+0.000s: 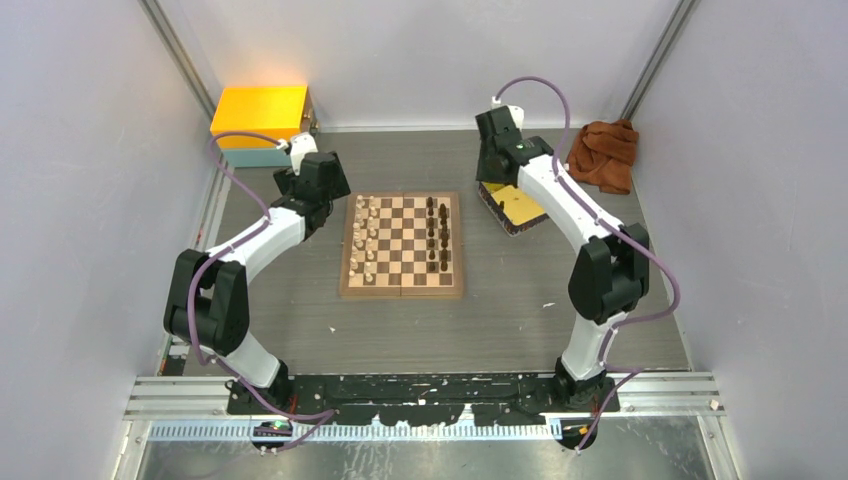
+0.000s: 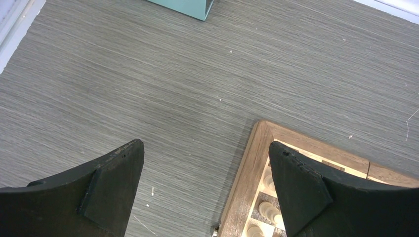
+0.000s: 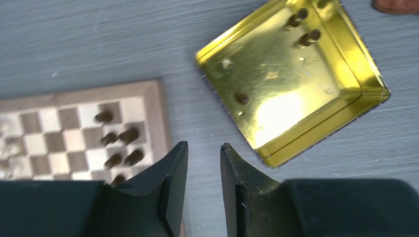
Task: Set up the chess pieces on the board
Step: Pick up the chess piece from the storage box.
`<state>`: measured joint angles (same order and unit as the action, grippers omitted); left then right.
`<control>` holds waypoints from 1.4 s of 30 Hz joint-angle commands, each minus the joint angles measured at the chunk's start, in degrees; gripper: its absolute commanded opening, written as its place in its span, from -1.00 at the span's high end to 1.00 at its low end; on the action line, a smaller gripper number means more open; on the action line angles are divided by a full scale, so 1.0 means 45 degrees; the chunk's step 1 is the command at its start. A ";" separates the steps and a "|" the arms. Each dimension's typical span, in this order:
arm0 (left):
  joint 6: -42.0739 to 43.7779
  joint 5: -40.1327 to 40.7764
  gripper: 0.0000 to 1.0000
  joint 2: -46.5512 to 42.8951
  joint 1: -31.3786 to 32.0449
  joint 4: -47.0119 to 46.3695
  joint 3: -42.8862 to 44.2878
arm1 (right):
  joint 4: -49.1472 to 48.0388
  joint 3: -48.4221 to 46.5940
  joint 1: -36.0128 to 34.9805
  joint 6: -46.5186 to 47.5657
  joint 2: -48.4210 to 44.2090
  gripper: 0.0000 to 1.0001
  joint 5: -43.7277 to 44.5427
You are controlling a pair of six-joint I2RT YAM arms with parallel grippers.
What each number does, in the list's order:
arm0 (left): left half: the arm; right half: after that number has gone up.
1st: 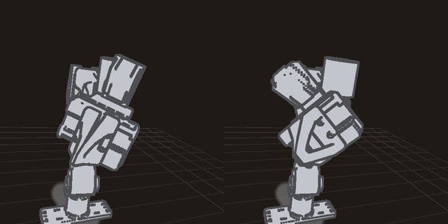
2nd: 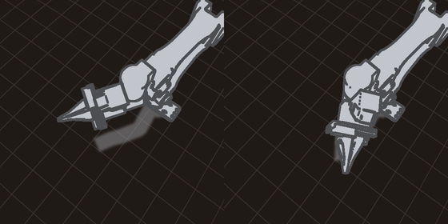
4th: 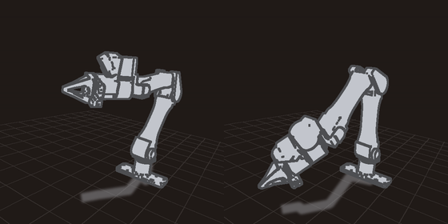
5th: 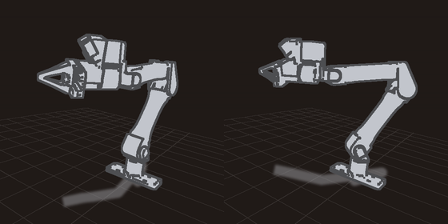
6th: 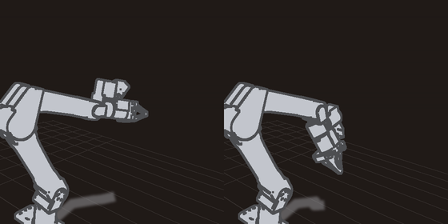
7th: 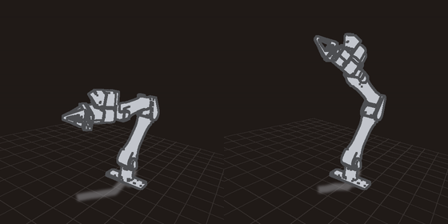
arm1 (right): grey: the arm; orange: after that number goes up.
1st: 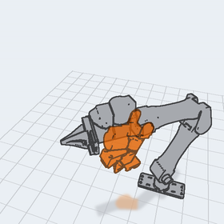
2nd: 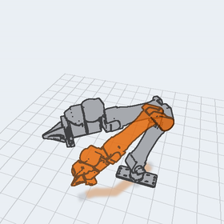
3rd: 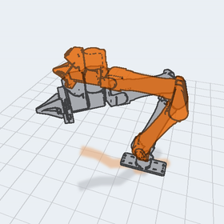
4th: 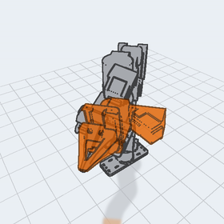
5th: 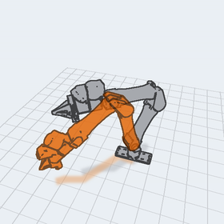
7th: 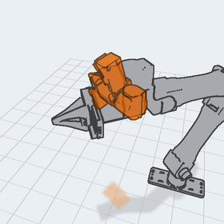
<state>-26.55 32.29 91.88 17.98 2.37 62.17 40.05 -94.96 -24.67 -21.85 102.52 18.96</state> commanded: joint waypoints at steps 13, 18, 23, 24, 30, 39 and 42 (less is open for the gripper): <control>0.0179 0.0226 -0.94 0.0210 -0.0062 -0.0739 0.0659 | -0.0064 -0.1144 0.2241 -0.1247 0.2673 0.28 -0.0910; 0.0176 0.0209 -0.94 0.0306 -0.0058 -0.0724 0.0701 | -0.0092 -0.1144 0.2331 -0.1304 0.3066 0.28 -0.1101; 0.0177 0.0236 -0.94 0.0371 -0.0066 -0.0727 0.0717 | -0.0092 -0.1107 0.2412 -0.1429 0.3396 0.28 -0.1377; 0.0176 0.0245 -0.94 0.0376 -0.0069 -0.0723 0.0708 | -0.0102 -0.1074 0.2433 -0.1469 0.3437 0.28 -0.1413; 0.0179 0.0265 -0.94 0.0451 -0.0084 -0.0747 0.0681 | -0.0191 -0.0931 0.2505 -0.1550 0.3731 0.28 -0.1554; 0.0186 0.0246 -0.94 0.0540 -0.0089 -0.0784 0.0696 | -0.0248 -0.0871 0.2571 -0.1588 0.4021 0.27 -0.1688; 0.0171 0.0246 -0.94 0.0575 -0.0108 -0.0780 0.0696 | -0.0340 -0.0746 0.2608 -0.1629 0.4114 0.26 -0.1752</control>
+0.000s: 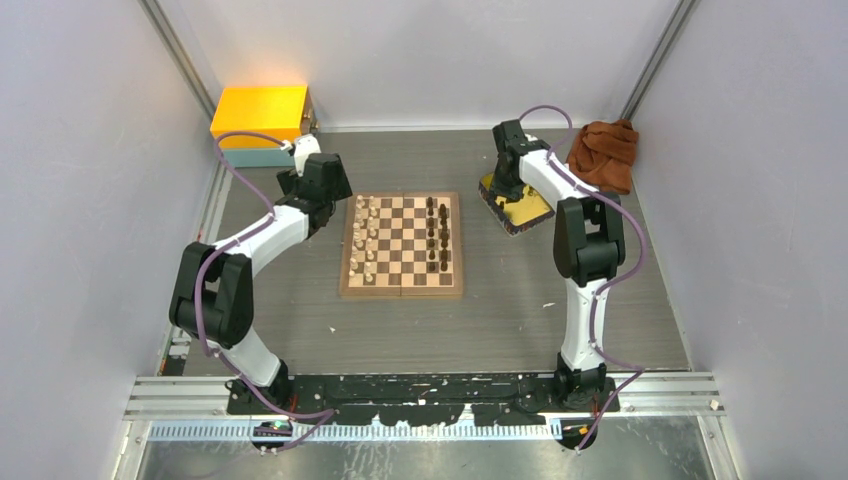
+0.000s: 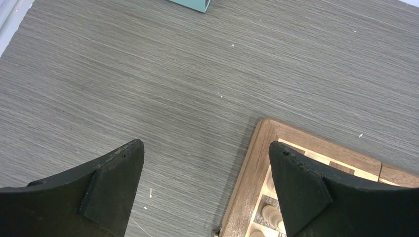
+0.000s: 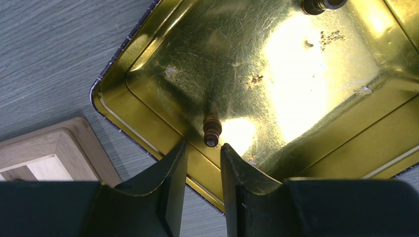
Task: Set up the chess pieces on the board
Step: Pick up the chess piece from the storage box.
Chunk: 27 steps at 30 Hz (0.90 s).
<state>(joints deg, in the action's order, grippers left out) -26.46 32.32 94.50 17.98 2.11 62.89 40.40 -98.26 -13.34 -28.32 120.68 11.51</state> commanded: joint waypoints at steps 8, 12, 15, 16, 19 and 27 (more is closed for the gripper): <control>0.0157 0.0260 -0.94 0.0046 -0.0108 -0.0699 0.0555 | -0.0515 0.0105 0.0128 -0.0229 0.0194 0.26 -0.0198; 0.0162 0.0260 -0.94 0.0040 -0.0108 -0.0685 0.0555 | -0.0536 0.0131 0.0136 -0.0269 0.0269 0.26 -0.0305; 0.0162 0.0260 -0.94 0.0037 -0.0125 -0.0676 0.0539 | -0.0603 0.0171 0.0142 -0.0299 0.0303 0.26 -0.0349; 0.0157 0.0260 -0.94 0.0048 -0.0127 -0.0675 0.0536 | -0.0605 0.0179 0.0139 -0.0291 0.0312 0.27 -0.0367; 0.0140 0.0260 -0.94 0.0047 -0.0128 -0.0671 0.0517 | -0.0599 0.0176 0.0138 -0.0307 0.0366 0.28 -0.0423; 0.0141 0.0260 -0.94 0.0016 -0.0128 -0.0669 0.0496 | -0.0648 0.0216 0.0149 -0.0348 0.0473 0.50 -0.0546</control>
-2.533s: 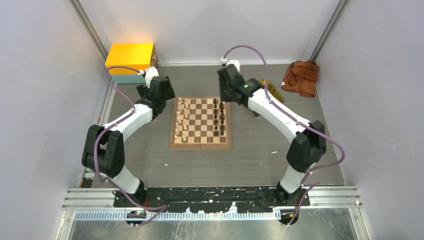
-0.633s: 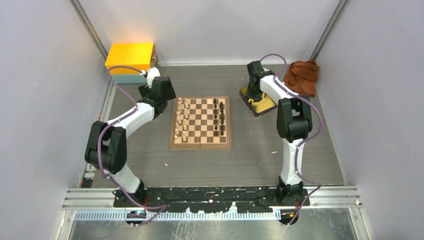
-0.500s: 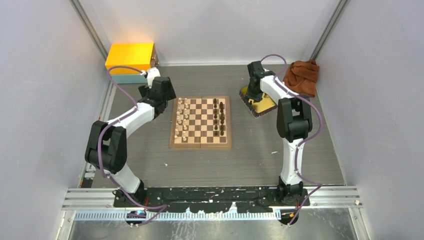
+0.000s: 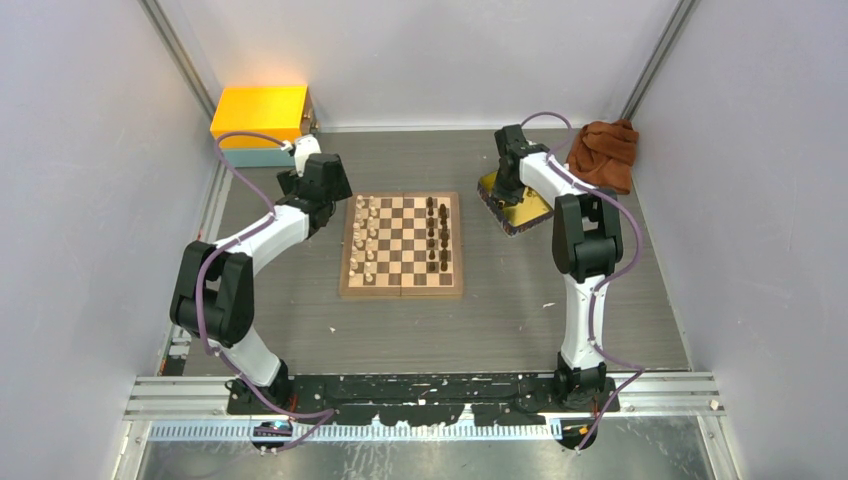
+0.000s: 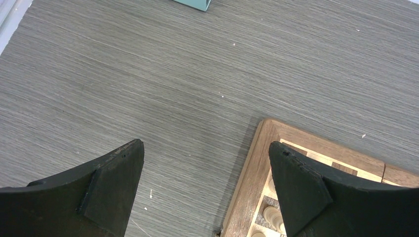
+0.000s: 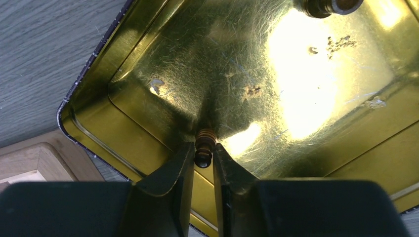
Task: Set up the chess pieces on the board
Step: Pick up the chess piece from the storage box.
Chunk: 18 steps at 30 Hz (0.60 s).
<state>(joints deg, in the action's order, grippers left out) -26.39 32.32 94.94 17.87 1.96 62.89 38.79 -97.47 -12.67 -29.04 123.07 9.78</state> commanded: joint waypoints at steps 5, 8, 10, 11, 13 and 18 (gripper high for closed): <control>0.0106 0.0260 -0.94 -0.0087 -0.0103 -0.0639 0.0513 | -0.0250 0.0005 -0.0004 -0.0205 -0.0121 0.72 -0.0129; 0.0104 0.0241 -0.94 -0.0076 -0.0103 -0.0649 0.0534 | -0.0240 0.0010 -0.0003 -0.0183 -0.0292 0.80 0.0058; 0.0103 0.0222 -0.94 -0.0098 -0.0103 -0.0630 0.0535 | -0.0207 -0.0051 -0.0011 -0.0136 -0.0421 0.86 0.0216; 0.0103 0.0221 -0.94 -0.0091 -0.0103 -0.0633 0.0535 | -0.0190 -0.0099 -0.0002 -0.0096 -0.0515 0.88 0.0338; 0.0070 0.0192 -0.94 -0.0101 -0.0103 -0.0641 0.0535 | -0.0121 -0.0227 -0.0016 -0.0028 -0.0697 0.92 0.0542; 0.0031 0.0148 -0.94 -0.0108 -0.0103 -0.0667 0.0610 | 0.0014 -0.0619 -0.0005 0.0133 -0.1112 0.96 0.0961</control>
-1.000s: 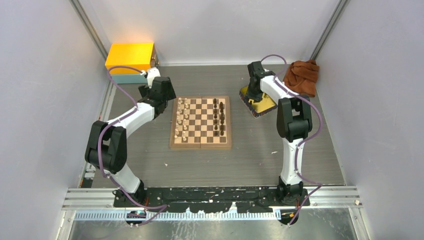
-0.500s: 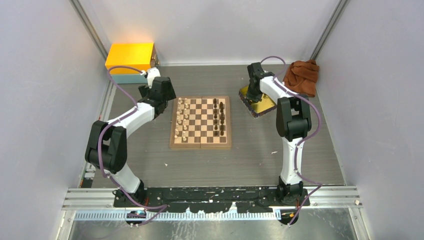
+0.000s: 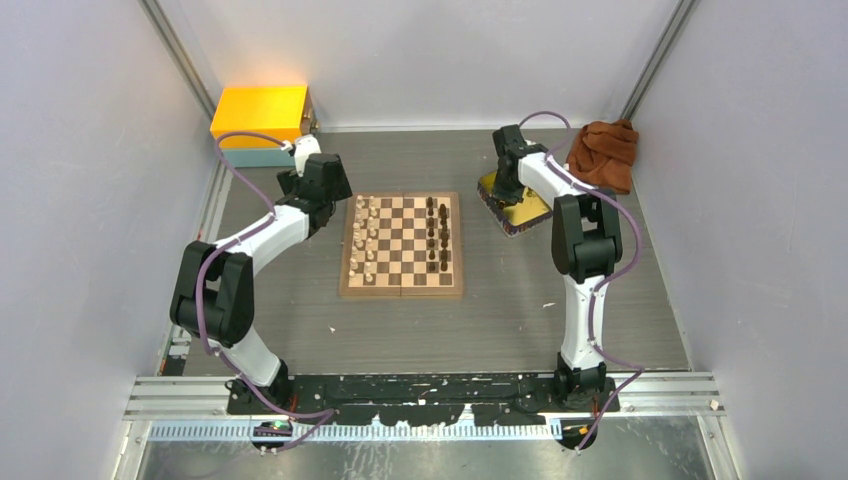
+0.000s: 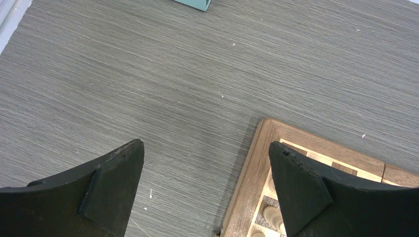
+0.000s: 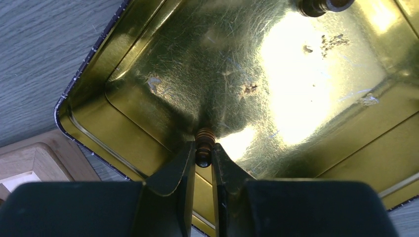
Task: Set up the chess pieces on the board
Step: Pick up the chess piece from the storage box, then place the chess piece on the chessboard.
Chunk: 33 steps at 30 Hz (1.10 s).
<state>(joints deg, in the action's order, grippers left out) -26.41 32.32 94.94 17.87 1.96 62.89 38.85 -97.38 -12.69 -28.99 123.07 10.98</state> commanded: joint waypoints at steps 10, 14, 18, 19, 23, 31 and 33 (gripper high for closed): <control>0.0029 0.0143 -0.93 -0.0294 -0.0103 -0.0618 0.0545 | -0.0250 -0.0655 0.0008 0.0241 -0.1793 0.99 0.0974; 0.0015 0.0143 -0.93 -0.0375 -0.0103 -0.0613 0.0540 | -0.0160 -0.0565 -0.0009 0.0306 -0.2162 0.99 0.0890; -0.0045 0.0123 -0.93 -0.0425 -0.0101 -0.0607 0.0557 | 0.0003 -0.0391 -0.0173 0.0509 -0.3016 0.99 0.0714; -0.0075 0.0106 -0.93 -0.0434 -0.0091 -0.0593 0.0555 | 0.0137 -0.0381 -0.0264 0.0606 -0.3203 0.99 0.0695; -0.0193 0.0104 -0.93 -0.0498 -0.0069 -0.0562 0.0483 | 0.0920 -0.0307 -0.0845 0.1043 -0.4008 0.99 0.0474; -0.0267 0.0068 -0.93 -0.0587 -0.0083 -0.0594 0.0371 | 0.1869 0.1296 -0.3245 0.1438 -0.6541 0.98 0.0475; -0.0302 0.0045 -0.93 -0.0573 -0.0084 -0.0571 0.0379 | 0.2198 0.1533 -0.4086 0.1442 -0.7022 0.98 0.0578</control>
<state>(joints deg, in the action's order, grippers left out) -26.85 32.27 94.89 17.87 1.96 62.92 45.50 -92.31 -25.93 -23.81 97.23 13.23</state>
